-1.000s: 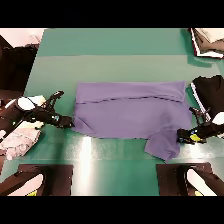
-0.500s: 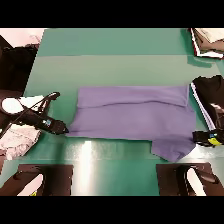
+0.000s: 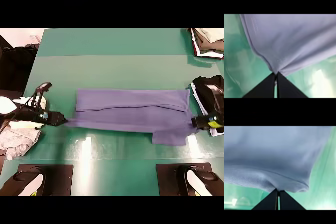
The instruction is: Fold the shirts.
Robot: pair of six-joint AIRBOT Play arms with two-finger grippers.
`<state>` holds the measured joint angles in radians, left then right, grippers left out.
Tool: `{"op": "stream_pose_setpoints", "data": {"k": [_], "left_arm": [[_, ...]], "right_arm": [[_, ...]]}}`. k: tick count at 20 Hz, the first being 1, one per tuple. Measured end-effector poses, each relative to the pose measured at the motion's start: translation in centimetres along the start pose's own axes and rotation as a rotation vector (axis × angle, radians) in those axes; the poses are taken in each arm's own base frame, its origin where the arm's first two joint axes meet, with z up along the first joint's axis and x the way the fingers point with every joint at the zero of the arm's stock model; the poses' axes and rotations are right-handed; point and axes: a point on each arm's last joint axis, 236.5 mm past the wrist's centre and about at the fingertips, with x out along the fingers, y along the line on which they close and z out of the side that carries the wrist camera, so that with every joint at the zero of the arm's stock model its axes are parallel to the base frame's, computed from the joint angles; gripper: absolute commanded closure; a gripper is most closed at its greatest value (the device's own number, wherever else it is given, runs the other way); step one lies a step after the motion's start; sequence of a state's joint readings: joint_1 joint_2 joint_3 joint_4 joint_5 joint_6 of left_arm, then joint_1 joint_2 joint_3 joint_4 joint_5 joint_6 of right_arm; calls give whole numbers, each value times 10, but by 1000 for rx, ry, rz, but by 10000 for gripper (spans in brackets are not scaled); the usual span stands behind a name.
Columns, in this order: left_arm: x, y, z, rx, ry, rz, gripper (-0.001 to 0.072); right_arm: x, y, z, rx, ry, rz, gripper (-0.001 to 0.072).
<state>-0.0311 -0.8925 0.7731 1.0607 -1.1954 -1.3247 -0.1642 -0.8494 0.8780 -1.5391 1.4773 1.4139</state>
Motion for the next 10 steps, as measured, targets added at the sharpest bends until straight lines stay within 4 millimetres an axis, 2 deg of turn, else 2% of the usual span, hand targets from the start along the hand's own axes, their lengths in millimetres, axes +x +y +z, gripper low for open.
{"op": "stream_pose_setpoints", "data": {"k": [4,10], "left_arm": [[8,12,54,-21,-84,23,681],[39,32,122,-61,-124,27,680]], "right_arm": [[5,1,53,-33,-11,1,693],[16,-7,123,-37,-28,-1,692]]}}
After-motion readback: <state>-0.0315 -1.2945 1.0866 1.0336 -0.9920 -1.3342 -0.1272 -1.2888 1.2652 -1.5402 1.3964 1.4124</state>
